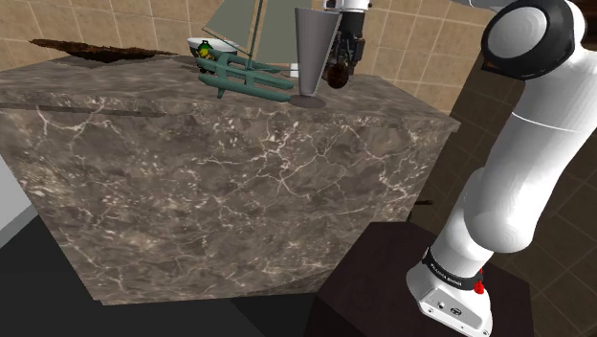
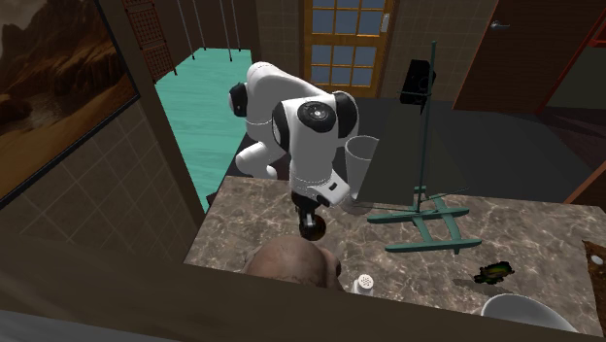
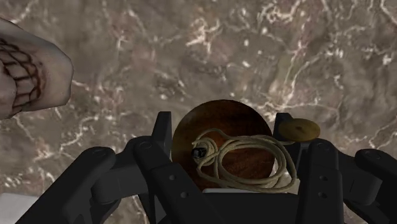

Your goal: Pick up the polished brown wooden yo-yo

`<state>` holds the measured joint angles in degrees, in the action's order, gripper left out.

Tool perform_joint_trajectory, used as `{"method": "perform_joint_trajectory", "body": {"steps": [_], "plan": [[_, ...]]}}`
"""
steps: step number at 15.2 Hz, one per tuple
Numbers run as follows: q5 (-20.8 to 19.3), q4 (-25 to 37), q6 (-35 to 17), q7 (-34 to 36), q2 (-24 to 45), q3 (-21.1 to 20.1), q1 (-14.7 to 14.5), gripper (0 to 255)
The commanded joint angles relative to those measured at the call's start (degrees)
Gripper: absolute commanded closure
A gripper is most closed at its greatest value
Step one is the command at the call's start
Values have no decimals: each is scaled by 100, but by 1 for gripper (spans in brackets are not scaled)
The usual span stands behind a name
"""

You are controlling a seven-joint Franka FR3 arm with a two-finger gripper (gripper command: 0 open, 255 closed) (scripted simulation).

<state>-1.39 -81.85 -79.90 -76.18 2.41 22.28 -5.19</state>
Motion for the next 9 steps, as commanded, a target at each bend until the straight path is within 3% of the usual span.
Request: {"method": "perform_joint_trajectory", "body": {"steps": [1, 7, 9], "plan": [[23, 245, 186, -23, 64, 10, 13, 255], [140, 1119, 770, -122, 375, 58, 89, 255], [143, 1143, 786, -125, 384, 59, 92, 255]]}}
